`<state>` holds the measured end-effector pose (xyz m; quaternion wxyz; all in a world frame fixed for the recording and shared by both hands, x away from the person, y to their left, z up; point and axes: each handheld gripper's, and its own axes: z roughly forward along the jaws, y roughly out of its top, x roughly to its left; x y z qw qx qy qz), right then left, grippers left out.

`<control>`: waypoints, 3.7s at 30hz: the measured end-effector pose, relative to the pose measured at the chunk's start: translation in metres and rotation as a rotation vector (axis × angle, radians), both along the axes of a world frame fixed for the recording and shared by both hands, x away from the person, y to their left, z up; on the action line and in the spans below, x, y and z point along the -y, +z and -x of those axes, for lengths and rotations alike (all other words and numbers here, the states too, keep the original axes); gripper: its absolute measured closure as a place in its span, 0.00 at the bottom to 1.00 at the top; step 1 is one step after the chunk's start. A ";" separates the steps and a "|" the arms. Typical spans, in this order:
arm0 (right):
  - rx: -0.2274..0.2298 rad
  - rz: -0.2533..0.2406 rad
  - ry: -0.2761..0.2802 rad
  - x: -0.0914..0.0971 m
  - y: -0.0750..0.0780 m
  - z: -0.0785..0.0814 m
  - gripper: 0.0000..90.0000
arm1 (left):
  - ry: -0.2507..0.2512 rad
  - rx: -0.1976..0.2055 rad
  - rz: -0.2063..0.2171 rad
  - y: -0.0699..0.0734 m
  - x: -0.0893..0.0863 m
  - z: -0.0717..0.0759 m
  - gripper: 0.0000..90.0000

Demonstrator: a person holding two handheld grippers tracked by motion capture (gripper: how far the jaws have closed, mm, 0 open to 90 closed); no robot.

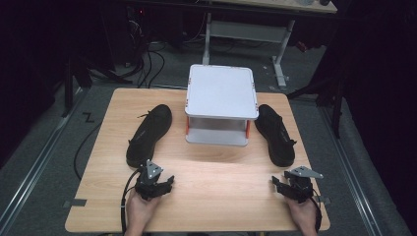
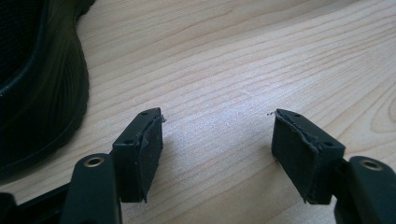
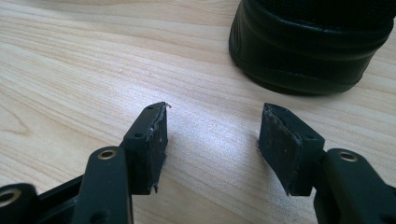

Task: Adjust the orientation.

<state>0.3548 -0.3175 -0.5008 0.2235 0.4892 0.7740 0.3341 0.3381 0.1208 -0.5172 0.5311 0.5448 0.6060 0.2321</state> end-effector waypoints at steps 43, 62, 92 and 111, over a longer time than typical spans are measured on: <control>-0.001 -0.001 0.007 0.000 0.000 0.000 0.46 | 0.068 0.045 0.076 0.031 -0.030 0.017 0.45; -0.002 -0.001 0.009 0.000 0.000 0.000 0.46 | 0.173 0.115 0.049 0.068 -0.070 0.004 0.41; -0.002 -0.001 0.009 0.000 0.000 0.000 0.46 | 0.156 0.053 -0.008 0.054 -0.072 -0.087 0.67; -0.002 -0.001 0.009 0.000 0.000 0.000 0.46 | 0.035 0.071 -0.014 0.056 -0.067 -0.082 0.95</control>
